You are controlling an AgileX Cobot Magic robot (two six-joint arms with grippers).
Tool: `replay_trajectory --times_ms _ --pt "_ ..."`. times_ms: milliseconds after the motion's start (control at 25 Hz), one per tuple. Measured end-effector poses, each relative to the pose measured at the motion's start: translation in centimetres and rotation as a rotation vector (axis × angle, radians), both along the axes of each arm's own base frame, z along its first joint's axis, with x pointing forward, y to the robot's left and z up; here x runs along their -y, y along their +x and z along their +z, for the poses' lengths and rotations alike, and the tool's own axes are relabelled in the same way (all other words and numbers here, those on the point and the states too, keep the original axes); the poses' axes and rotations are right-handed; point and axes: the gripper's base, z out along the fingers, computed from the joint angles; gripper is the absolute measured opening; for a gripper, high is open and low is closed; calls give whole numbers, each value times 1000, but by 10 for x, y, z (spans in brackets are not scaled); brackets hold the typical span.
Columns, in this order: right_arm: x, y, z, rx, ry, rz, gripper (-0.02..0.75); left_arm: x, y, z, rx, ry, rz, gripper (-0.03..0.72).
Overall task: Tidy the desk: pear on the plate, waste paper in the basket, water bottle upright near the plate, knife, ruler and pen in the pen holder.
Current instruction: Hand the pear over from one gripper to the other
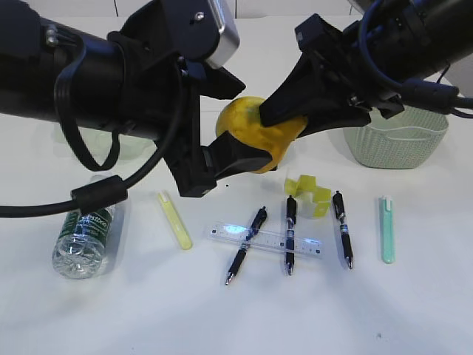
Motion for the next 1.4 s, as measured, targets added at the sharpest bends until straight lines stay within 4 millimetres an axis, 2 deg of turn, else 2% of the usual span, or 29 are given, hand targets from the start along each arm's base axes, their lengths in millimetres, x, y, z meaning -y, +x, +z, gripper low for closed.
replay_trajectory --times_ms 1400 --pt "1 1 -1 32 -25 9 252 5 14 -17 68 70 25 687"
